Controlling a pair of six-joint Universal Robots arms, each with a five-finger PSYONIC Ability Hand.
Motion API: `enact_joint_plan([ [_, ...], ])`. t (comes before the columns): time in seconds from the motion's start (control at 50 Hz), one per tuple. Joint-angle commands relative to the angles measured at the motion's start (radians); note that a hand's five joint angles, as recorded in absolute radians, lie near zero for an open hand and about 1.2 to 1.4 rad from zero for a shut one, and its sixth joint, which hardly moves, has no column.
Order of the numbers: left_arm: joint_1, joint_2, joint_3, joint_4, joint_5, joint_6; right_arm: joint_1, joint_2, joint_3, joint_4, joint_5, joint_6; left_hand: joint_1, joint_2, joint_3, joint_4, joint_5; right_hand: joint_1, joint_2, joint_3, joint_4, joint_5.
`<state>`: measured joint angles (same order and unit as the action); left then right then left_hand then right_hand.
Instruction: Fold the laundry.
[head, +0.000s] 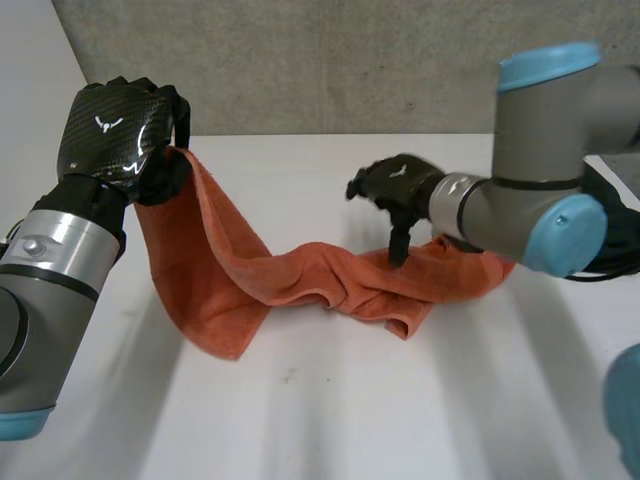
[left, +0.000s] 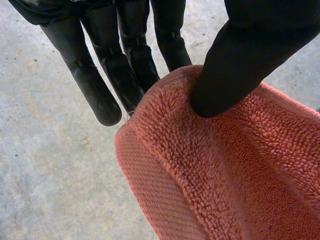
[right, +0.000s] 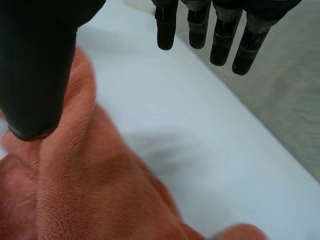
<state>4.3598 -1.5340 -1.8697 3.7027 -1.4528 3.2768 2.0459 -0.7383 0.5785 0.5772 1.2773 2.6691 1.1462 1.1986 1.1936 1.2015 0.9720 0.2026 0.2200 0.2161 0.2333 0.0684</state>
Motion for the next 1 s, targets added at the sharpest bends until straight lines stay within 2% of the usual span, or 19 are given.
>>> enact_joint_plan([
  [0.02,0.01,0.003,-0.003,0.0,0.0,0.0,-0.091,-0.291,0.344,-0.138,-0.001,0.186,0.25,0.198,0.203,0.195,0.25,-0.028,-0.046,-0.042,-0.059,-0.068],
  [0.04,0.01,0.003,-0.005,-0.001,0.0,0.0,-0.111,-0.361,0.457,-0.172,-0.007,0.199,0.25,0.198,0.203,0.195,0.25,-0.028,-0.046,-0.042,-0.059,-0.068],
  [0.08,0.012,0.003,-0.006,-0.003,0.0,0.0,-0.124,-0.407,0.548,-0.201,-0.016,0.203,0.25,0.198,0.203,0.195,0.25,-0.004,-0.021,-0.017,-0.035,-0.044],
  [0.12,0.014,0.003,-0.008,-0.003,0.0,-0.002,-0.134,-0.452,0.685,-0.247,-0.035,0.206,0.25,0.198,0.203,0.195,0.25,0.181,0.163,0.167,0.15,0.14],
  [0.28,0.024,-0.002,-0.022,0.002,0.0,-0.002,-0.145,-0.509,1.022,-0.324,-0.122,0.203,0.25,0.198,0.203,0.195,0.25,0.487,0.469,0.473,0.456,0.446],
  [0.36,0.03,-0.003,-0.023,0.0,0.002,-0.002,-0.144,-0.509,1.105,-0.408,-0.128,0.209,0.25,0.198,0.203,0.195,0.25,0.49,0.473,0.477,0.459,0.45],
  [0.48,0.035,-0.003,-0.028,-0.001,0.002,-0.003,-0.133,-0.498,1.152,-0.586,-0.105,0.238,0.25,0.198,0.203,0.195,0.25,0.437,0.42,0.424,0.407,0.397],
  [0.58,0.035,-0.003,-0.035,0.0,0.0,-0.003,-0.118,-0.434,1.137,-0.668,-0.038,0.262,0.25,0.198,0.203,0.195,0.25,0.434,0.417,0.421,0.404,0.394],
  [0.7,0.035,-0.003,-0.037,0.0,0.002,-0.003,-0.115,-0.372,1.089,-0.68,-0.003,0.256,0.25,0.198,0.203,0.195,0.25,0.452,0.434,0.438,0.421,0.412],
  [1.0,0.037,-0.003,-0.043,0.0,0.002,-0.005,-0.058,-0.291,1.005,-0.68,0.005,0.264,0.25,0.198,0.203,0.195,0.25,0.475,0.458,0.462,0.445,0.435],
])
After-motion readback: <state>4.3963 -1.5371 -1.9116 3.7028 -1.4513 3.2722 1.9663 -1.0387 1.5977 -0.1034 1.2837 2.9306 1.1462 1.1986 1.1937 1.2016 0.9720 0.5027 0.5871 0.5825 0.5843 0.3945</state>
